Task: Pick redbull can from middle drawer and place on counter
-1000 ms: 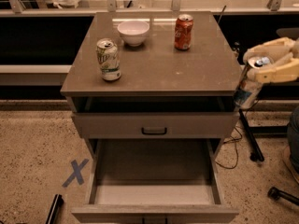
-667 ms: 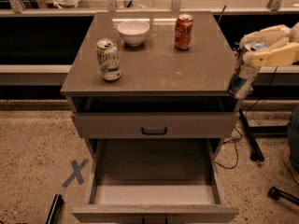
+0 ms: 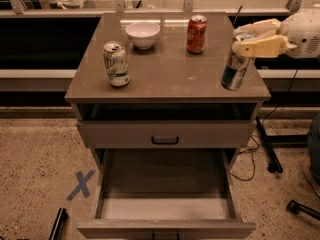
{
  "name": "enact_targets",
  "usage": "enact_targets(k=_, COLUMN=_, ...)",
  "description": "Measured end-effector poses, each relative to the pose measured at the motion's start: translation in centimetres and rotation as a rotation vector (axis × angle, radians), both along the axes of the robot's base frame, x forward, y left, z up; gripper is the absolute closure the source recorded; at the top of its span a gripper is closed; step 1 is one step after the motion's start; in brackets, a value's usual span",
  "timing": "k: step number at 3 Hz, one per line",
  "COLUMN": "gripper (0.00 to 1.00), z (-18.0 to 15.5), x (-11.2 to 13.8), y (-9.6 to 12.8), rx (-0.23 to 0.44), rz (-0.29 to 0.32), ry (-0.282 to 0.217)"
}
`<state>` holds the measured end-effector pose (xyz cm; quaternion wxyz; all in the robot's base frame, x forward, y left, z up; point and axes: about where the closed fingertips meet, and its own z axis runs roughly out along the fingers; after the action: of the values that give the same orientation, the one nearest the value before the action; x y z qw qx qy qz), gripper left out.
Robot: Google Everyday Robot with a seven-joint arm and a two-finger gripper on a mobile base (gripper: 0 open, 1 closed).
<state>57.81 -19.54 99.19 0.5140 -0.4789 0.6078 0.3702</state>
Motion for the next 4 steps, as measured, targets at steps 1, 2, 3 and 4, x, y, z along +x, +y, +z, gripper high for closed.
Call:
enact_targets(k=1, gripper=1.00, z=-2.3, x=3.4, y=0.9, rx=-0.070, rz=-0.074, ry=-0.012)
enact_targets(k=2, gripper=0.82, z=-4.2, x=5.8, y=1.6, rx=-0.102, rz=-0.123, ry=-0.032)
enact_targets(k=3, gripper=0.58, z=-5.2, x=8.1, y=1.6, rx=-0.057, rz=-0.174, ry=-0.036)
enact_targets(k=4, gripper=0.34, z=-6.1, x=9.4, y=1.9, rx=0.007, rz=-0.205, ry=-0.012)
